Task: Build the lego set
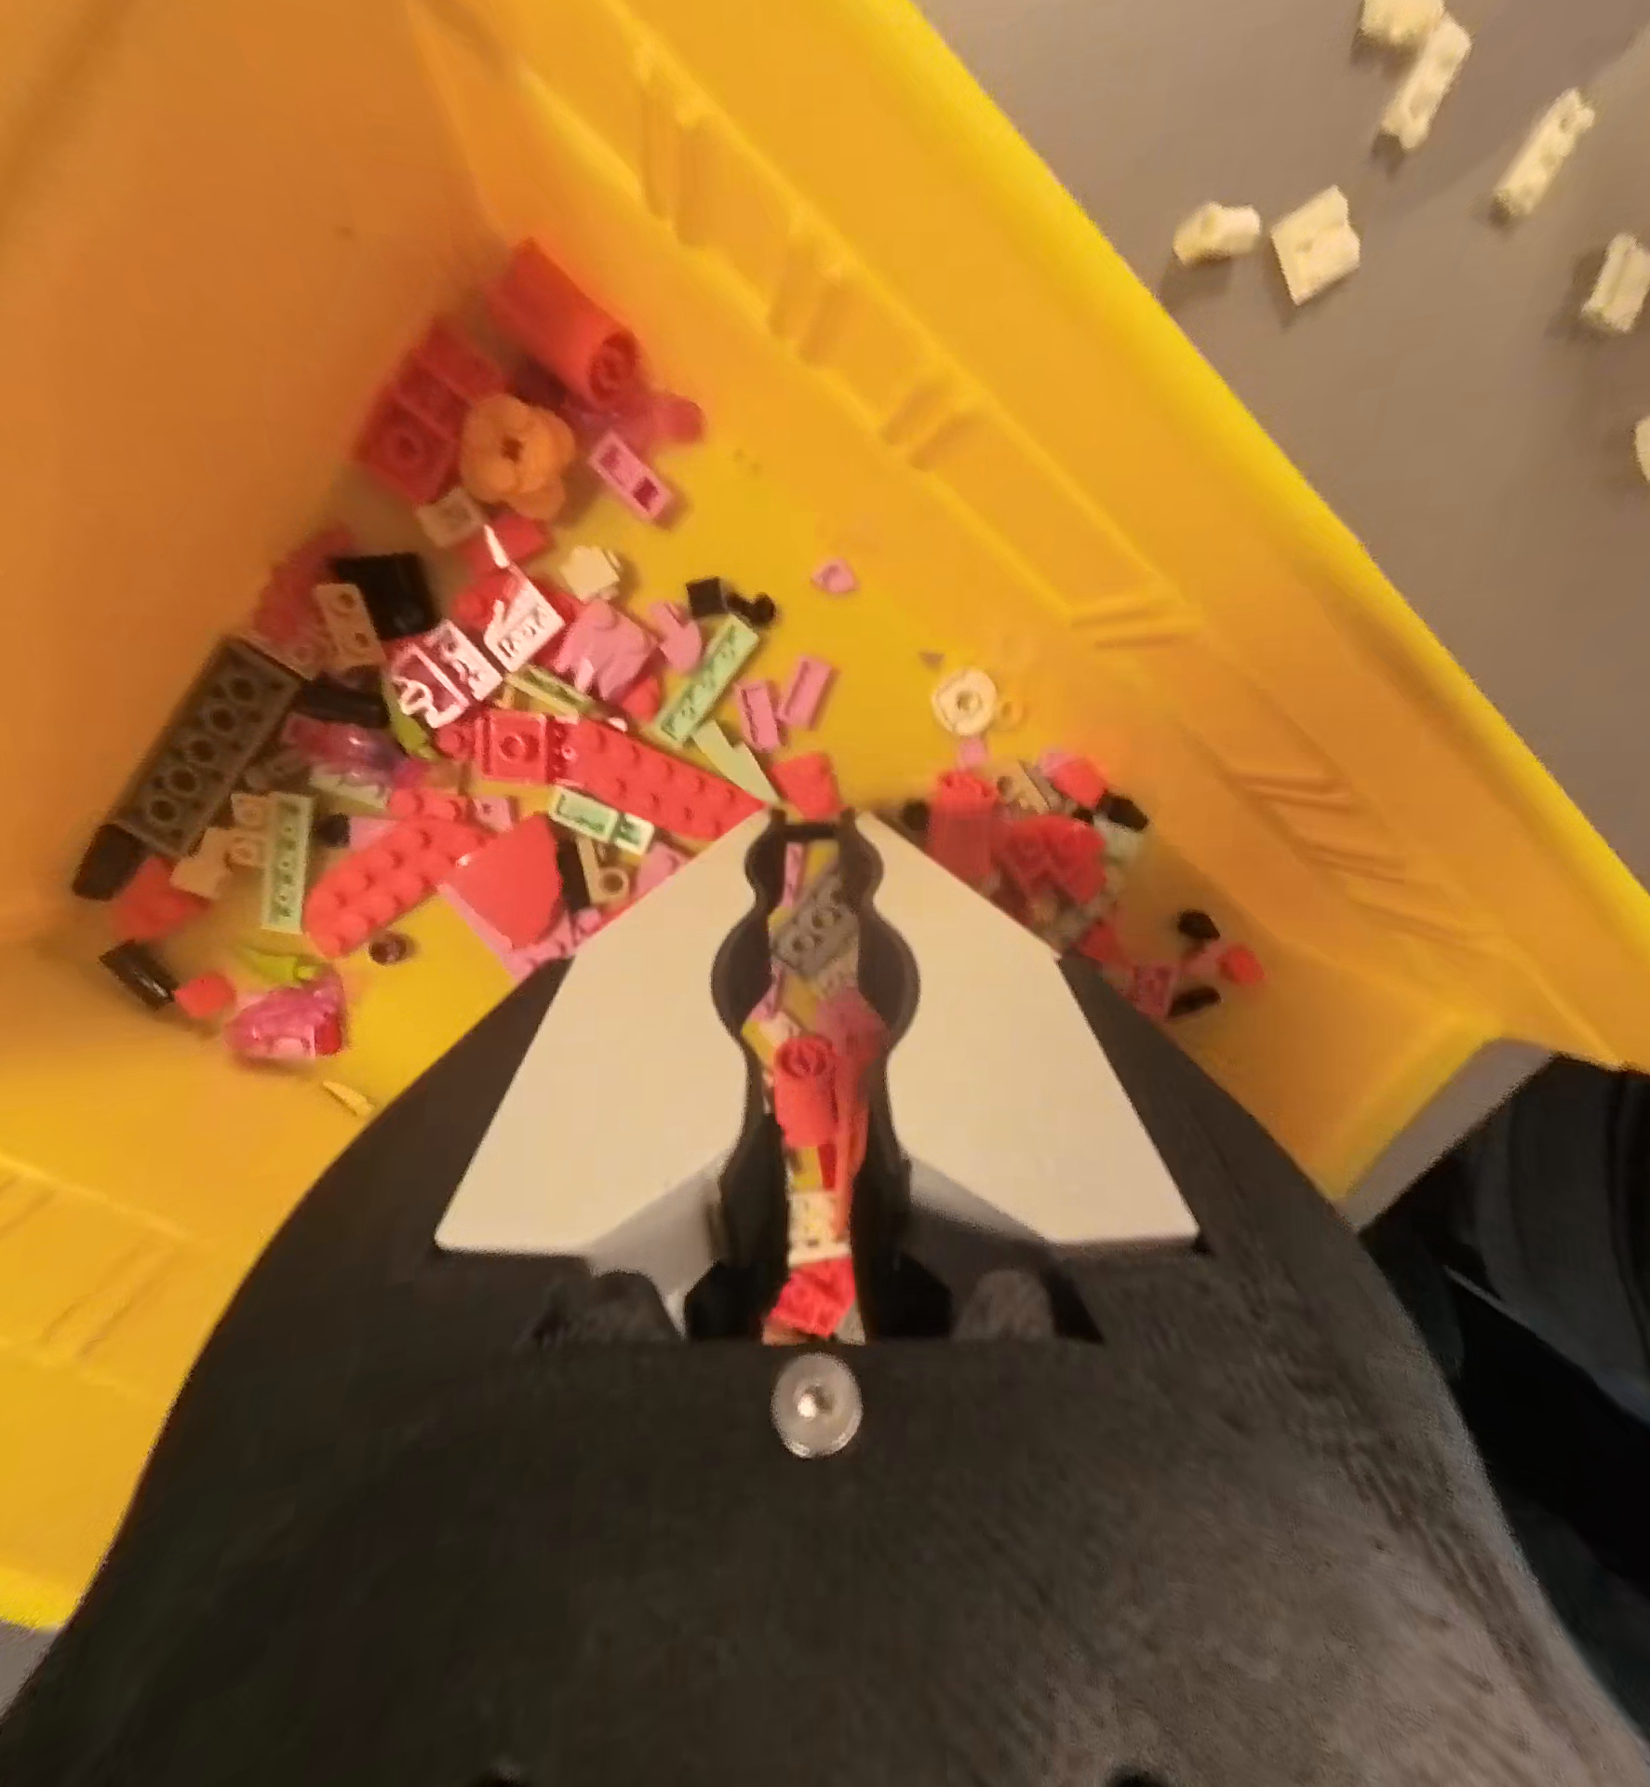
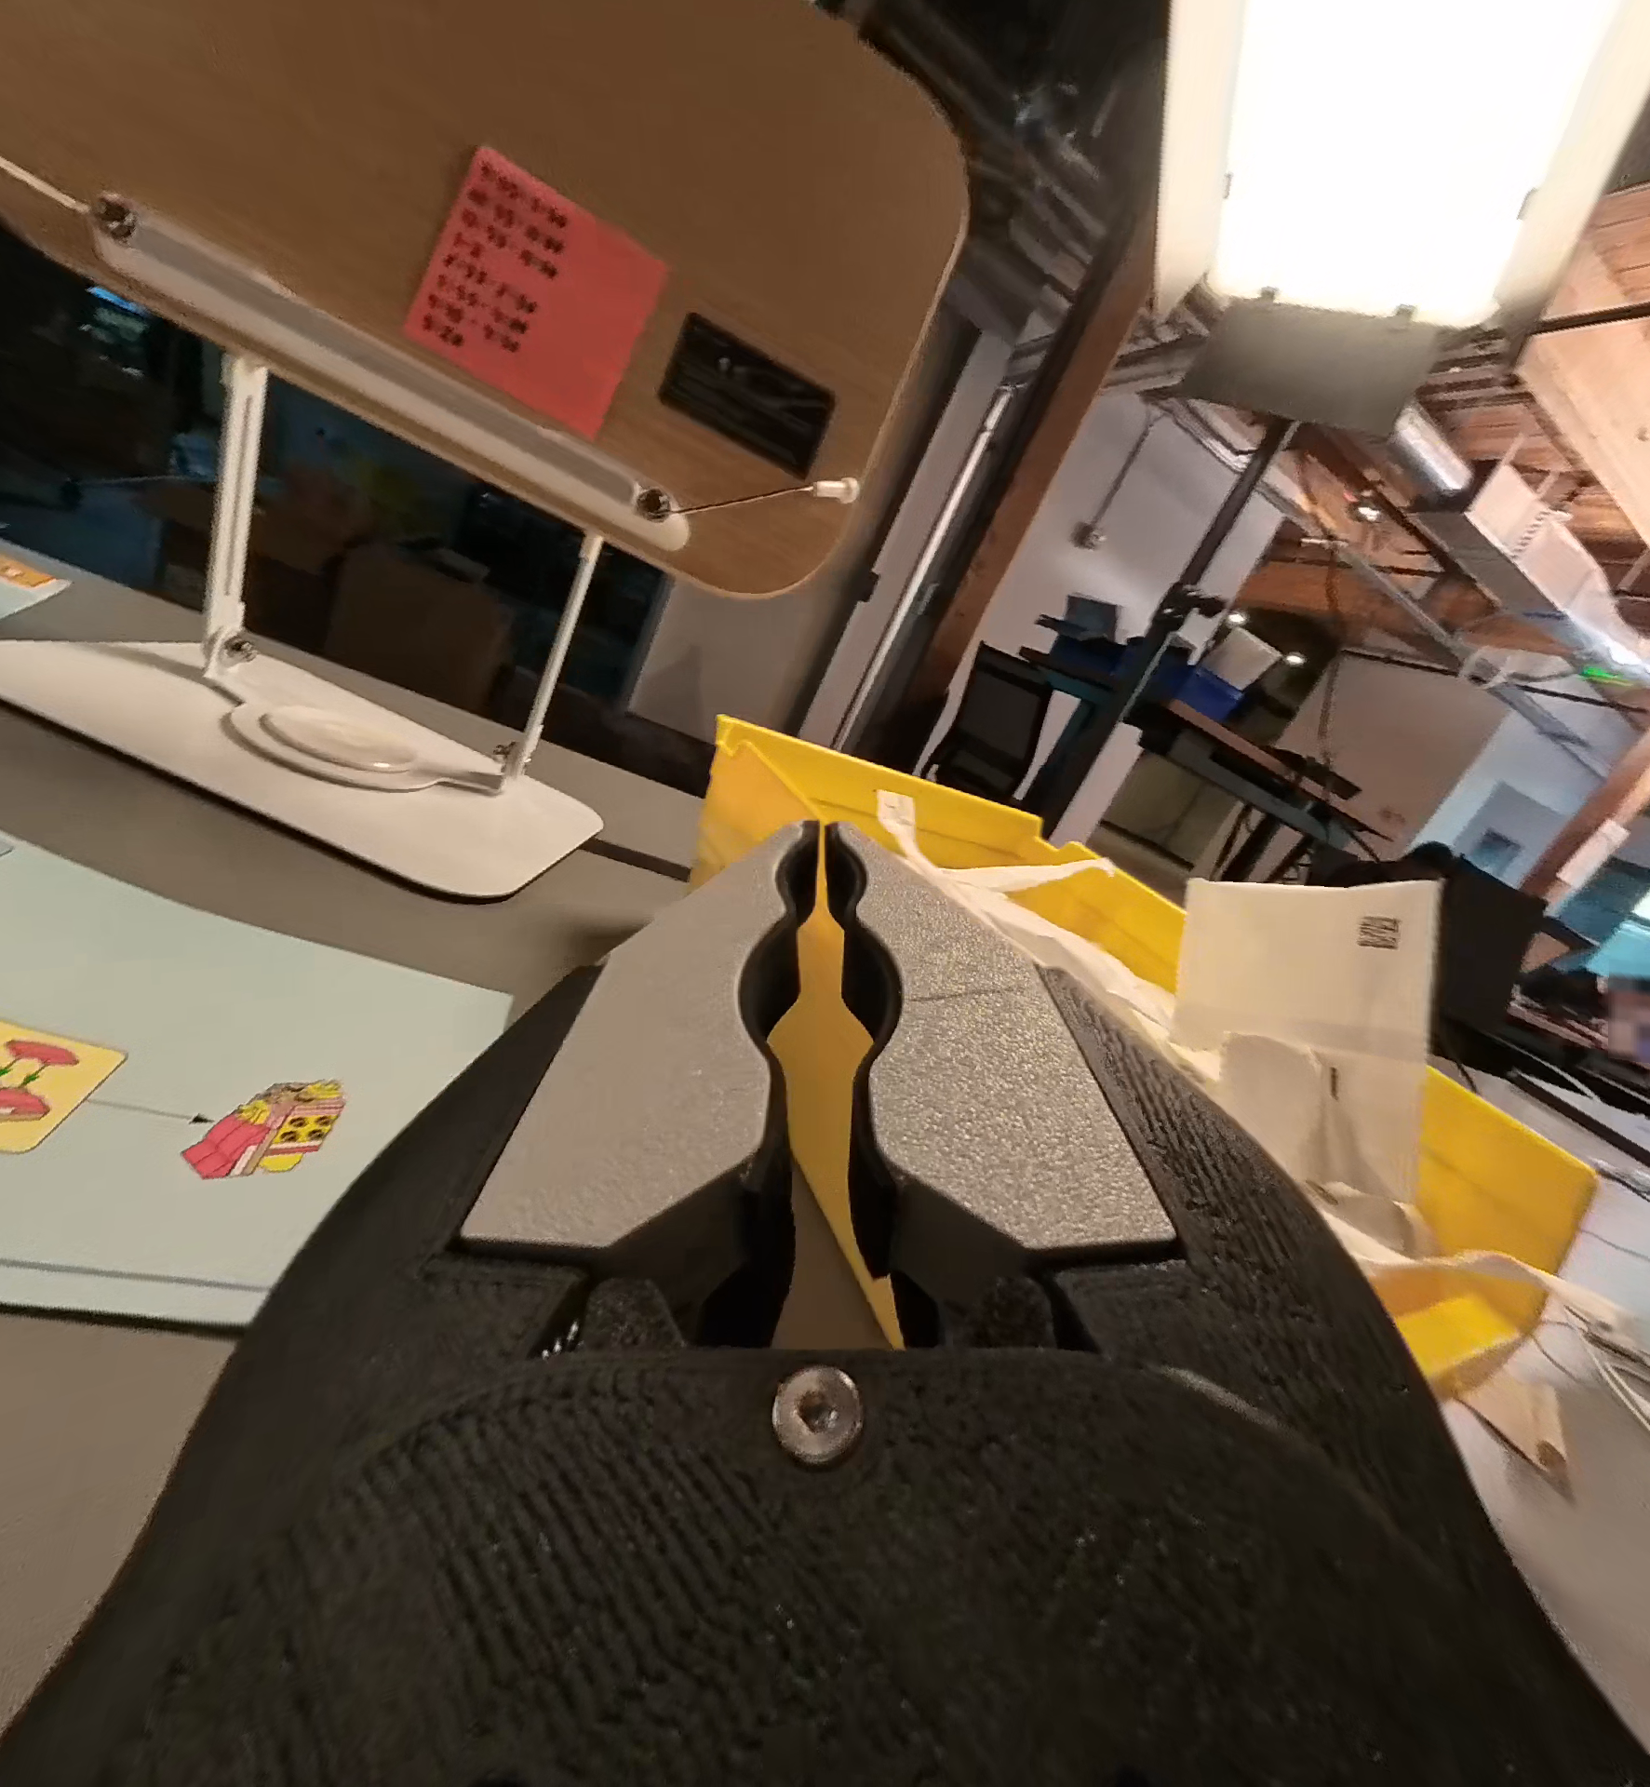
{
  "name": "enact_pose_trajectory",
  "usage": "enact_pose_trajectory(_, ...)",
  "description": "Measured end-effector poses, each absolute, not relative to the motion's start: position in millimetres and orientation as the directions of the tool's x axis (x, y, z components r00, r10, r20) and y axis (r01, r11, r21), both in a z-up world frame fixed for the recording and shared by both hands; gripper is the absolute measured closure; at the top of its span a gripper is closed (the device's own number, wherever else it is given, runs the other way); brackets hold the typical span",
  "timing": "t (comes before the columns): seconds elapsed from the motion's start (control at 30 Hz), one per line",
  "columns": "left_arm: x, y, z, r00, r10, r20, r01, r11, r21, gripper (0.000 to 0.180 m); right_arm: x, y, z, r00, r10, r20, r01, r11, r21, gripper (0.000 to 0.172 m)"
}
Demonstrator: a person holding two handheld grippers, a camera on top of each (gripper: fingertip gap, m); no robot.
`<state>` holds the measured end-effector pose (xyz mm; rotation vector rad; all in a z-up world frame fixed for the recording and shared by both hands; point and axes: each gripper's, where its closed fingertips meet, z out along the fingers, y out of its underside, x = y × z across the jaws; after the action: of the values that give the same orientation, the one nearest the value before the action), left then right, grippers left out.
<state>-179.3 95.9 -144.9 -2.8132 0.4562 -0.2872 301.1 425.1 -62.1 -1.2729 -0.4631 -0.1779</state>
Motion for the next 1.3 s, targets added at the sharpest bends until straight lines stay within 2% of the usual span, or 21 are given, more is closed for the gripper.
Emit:
enact_pose_trajectory(0.17,-192,60,-138,0.919,-0.379,0.107,-0.360,-0.918,-0.165,0.174,310,424,-58,0.913,0.091,0.398,0.356,0.297,-0.886,0.172)
enact_pose_trajectory(0.27,-201,33,-145,0.930,-0.358,0.086,-0.356,-0.934,-0.034,0.171,308,424,-59,0.908,0.094,0.409,0.366,0.297,-0.882,0.172)
enact_pose_trajectory(0.33,-204,14,-153,0.935,-0.341,0.093,-0.348,-0.936,0.059,0.176,306,424,-59,0.902,0.097,0.422,0.377,0.300,-0.876,0.172)
enact_pose_trajectory(0.43,-207,-4,-163,0.943,-0.319,0.088,-0.329,-0.935,0.134,0.178,304,424,-60,0.896,0.101,0.432,0.387,0.302,-0.871,0.172)
enact_pose_trajectory(0.6,-221,-13,-178,0.960,-0.276,0.049,-0.280,-0.945,0.168,0.178,304,424,-59,0.898,0.103,0.428,0.381,0.303,-0.873,0.172)
enact_pose_trajectory(0.77,-205,-15,-180,0.927,-0.360,0.102,-0.371,-0.919,0.130,0.176,307,424,-59,0.907,0.103,0.409,0.364,0.299,-0.882,0.172)
enact_pose_trajectory(1.07,-202,-31,-179,0.926,-0.350,0.140,-0.371,-0.913,0.170,0.163,307,424,-59,0.912,0.117,0.392,0.344,0.300,-0.890,0.172)
enact_pose_trajectory(1.3,-202,-35,-179,0.919,-0.379,0.107,-0.391,-0.910,0.134,0.152,310,425,-58,0.926,0.131,0.353,0.303,0.299,-0.905,0.172)
